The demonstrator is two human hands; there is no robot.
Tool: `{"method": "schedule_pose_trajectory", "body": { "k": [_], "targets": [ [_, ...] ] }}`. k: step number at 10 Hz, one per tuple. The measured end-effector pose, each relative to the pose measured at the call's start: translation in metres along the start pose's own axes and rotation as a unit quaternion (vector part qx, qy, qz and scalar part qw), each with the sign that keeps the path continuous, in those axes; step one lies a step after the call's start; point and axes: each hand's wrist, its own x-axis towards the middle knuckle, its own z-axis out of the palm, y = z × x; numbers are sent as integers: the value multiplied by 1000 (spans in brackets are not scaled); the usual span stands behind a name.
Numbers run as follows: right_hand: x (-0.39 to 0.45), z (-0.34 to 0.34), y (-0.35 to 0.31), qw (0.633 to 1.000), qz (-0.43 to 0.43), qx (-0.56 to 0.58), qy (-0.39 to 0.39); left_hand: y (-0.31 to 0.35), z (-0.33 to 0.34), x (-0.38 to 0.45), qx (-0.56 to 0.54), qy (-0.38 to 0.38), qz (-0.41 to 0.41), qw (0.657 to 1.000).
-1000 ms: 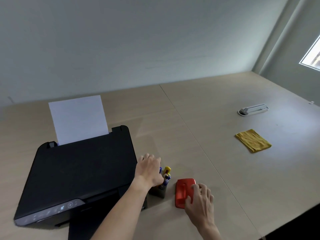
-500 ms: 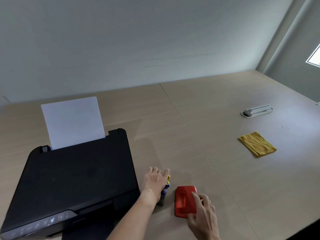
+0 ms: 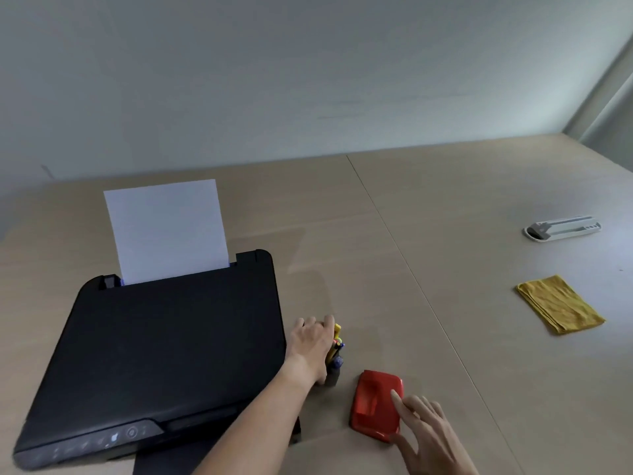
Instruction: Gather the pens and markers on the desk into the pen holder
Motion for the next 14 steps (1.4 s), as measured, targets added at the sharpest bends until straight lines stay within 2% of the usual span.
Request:
{"method": "schedule_pose_trajectory", "body": {
  "k": [1,4,7,12,13,14],
  "targets": [
    [29,5,5,1000,15,14,-1,-11,-10,18,10,-21,-37,999],
    [152,27,-17,979,194,38,-52,-30,-14,65,-130,-13,-145,981],
    [228,37,-26,983,161,47,-70,-51,-20,99,-157,21,-178,971],
    [248,33,-34,976,166,90,-111,-62,-28,112,-107,13,-162,981],
    [231,31,-35,975,179,102,-88,-59,-26,106,-63,38,-159,985],
    [203,31,-32,963,240,112,-38,-47,-28,94,-91,57,-171,979]
  ]
}}
